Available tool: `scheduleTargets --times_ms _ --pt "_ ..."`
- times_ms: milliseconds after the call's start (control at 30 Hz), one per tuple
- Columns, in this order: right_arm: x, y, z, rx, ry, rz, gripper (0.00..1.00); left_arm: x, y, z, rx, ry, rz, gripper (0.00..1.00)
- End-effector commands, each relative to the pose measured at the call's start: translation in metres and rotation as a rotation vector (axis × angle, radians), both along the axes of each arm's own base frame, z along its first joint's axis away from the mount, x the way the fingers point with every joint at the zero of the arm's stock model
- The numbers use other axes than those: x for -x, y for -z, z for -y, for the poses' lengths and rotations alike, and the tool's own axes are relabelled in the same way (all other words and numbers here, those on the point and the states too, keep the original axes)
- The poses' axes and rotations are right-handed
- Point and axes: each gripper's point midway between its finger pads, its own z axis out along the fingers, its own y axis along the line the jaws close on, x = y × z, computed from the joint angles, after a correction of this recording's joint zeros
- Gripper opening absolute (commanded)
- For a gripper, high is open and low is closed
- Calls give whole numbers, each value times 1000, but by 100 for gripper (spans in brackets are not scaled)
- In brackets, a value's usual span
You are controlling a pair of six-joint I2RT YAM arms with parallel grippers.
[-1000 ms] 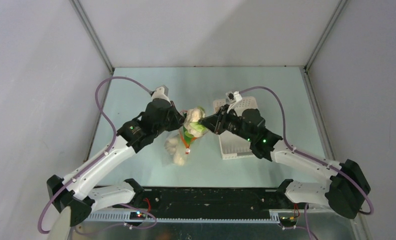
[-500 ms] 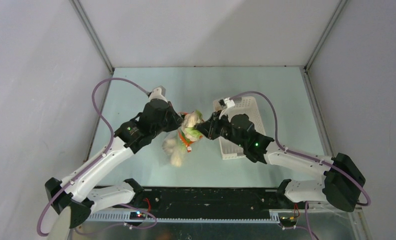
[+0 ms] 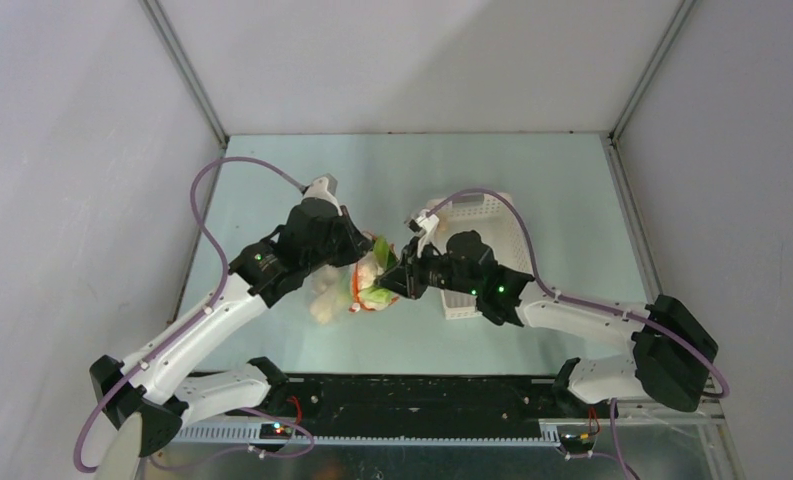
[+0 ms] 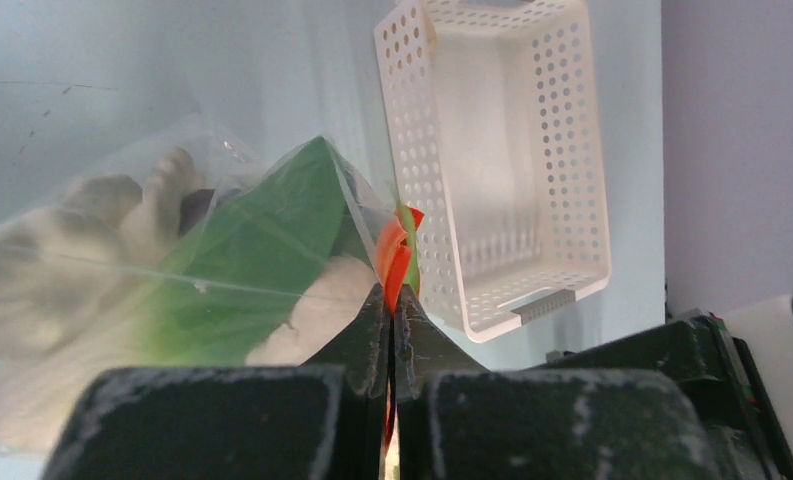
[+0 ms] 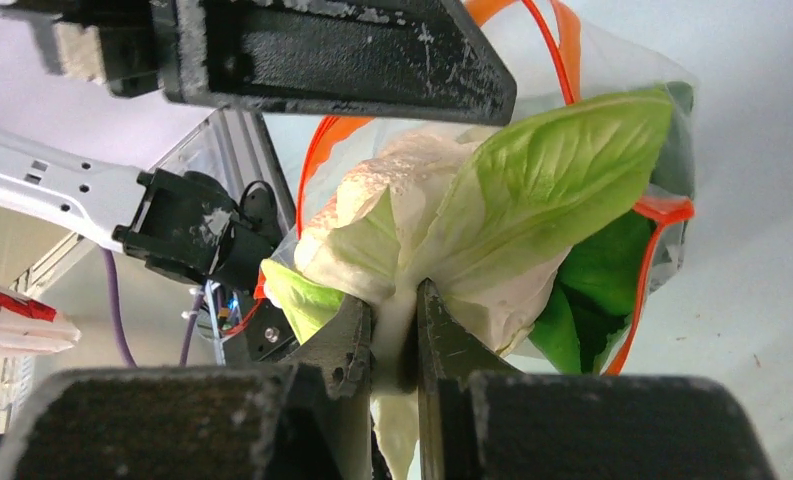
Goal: Place the food in the zip-top bag and seal the zipper
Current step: Place the fake vegetable in the zipper food storage bag.
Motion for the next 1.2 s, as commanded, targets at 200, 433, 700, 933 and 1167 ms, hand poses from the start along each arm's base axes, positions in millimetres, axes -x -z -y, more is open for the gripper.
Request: scheduleTargets --times_ms 200,433,700,933,1167 --pt "-59 6 -8 -12 233 -257 0 9 -54 32 199 126 101 0" --pt "-88 5 3 -54 429 -385 0 18 -52 39 224 169 78 0" --pt "-82 -39 -12 -213 350 -378 0 17 -31 39 190 151 31 0" --pt "-55 -64 -29 -247 106 -114 0 22 -33 45 215 183 21 0" --pt "-24 -31 -44 -117 -112 13 0 25 -51 41 239 192 69 0"
